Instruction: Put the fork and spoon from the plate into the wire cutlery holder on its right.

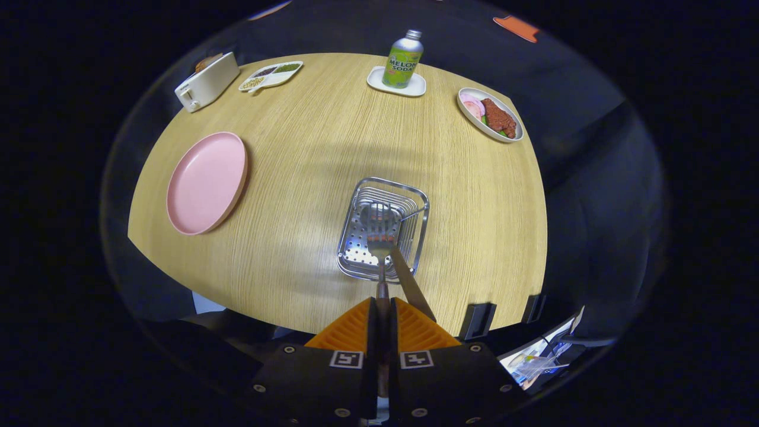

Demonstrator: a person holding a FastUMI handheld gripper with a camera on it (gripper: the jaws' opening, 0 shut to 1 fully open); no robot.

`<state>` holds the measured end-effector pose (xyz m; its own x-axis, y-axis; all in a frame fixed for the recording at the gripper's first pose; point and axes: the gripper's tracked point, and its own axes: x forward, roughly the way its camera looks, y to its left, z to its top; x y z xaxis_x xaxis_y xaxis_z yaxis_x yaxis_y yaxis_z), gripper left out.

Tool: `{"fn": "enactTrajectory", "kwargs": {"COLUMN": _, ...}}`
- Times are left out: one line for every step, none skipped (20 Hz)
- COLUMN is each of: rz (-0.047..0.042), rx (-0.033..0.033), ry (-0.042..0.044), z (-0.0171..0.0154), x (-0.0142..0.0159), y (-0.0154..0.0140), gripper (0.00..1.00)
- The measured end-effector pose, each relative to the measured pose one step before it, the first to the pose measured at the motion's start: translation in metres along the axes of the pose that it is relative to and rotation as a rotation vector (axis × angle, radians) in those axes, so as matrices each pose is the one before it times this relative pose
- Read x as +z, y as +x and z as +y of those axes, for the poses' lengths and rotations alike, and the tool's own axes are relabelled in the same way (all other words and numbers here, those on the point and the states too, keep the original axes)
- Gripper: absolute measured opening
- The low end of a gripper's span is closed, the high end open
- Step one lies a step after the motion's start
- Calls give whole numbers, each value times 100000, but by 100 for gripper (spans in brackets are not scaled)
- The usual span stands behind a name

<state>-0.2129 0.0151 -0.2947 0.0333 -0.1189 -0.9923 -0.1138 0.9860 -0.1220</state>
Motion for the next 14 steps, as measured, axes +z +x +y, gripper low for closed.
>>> {"fn": "enactTrajectory", "kwargs": {"rz": -773, "rx": 344, "ry": 261, "z": -80, "x": 234, "y": 19, "gripper": 9}}
{"fn": "enactTrajectory", "kwargs": {"rz": -969, "rx": 334, "ry": 184, "z": 55, "x": 204, "y": -24, "gripper": 9}}
{"fn": "enactTrajectory", "kwargs": {"rz": -777, "rx": 173, "ry": 505, "z": -65, "x": 310, "y": -128, "gripper": 9}}
{"fn": "enactTrajectory", "kwargs": {"rz": -1390, "rx": 464, "ry": 484, "z": 41, "x": 294, "y": -160, "gripper": 9}}
{"fn": "enactTrajectory", "kwargs": {"rz": -1875, "rx": 163, "ry": 772, "z": -140, "x": 540, "y": -159, "gripper": 11}}
{"fn": "enactTrajectory", "kwargs": {"rz": -1786, "rx": 262, "ry": 644, "z": -108, "x": 456, "y": -101, "gripper": 11}}
{"fn": "enactTrajectory", "kwargs": {"rz": -1663, "rx": -201, "ry": 951, "z": -218, "x": 540, "y": -152, "gripper": 11}}
{"fn": "enactTrajectory", "kwargs": {"rz": -2203, "rx": 676, "ry": 1114, "z": -26, "x": 524, "y": -311, "gripper": 11}}
{"fn": "enactTrajectory", "kwargs": {"rz": -2441, "rx": 780, "ry": 1257, "z": -10, "x": 671, "y": -269, "gripper": 11}}
{"fn": "enactTrajectory", "kwargs": {"rz": -3819, "rx": 964, "ry": 1087, "z": 260, "x": 912, "y": -451, "gripper": 11}}
{"fn": "enactTrajectory", "kwargs": {"rz": -4491, "rx": 205, "ry": 776, "z": -113, "x": 1201, "y": -404, "gripper": 11}}
{"fn": "enactTrajectory", "kwargs": {"rz": -4707, "rx": -1163, "ry": -748, "z": -433, "x": 982, "y": -273, "gripper": 11}}
{"fn": "enactTrajectory", "kwargs": {"rz": -3715, "rx": -1894, "ry": -2054, "z": -475, "x": 765, "y": -352, "gripper": 11}}
{"fn": "enactTrajectory", "kwargs": {"rz": -3992, "rx": -2121, "ry": -2700, "z": -463, "x": 879, "y": -287, "gripper": 11}}
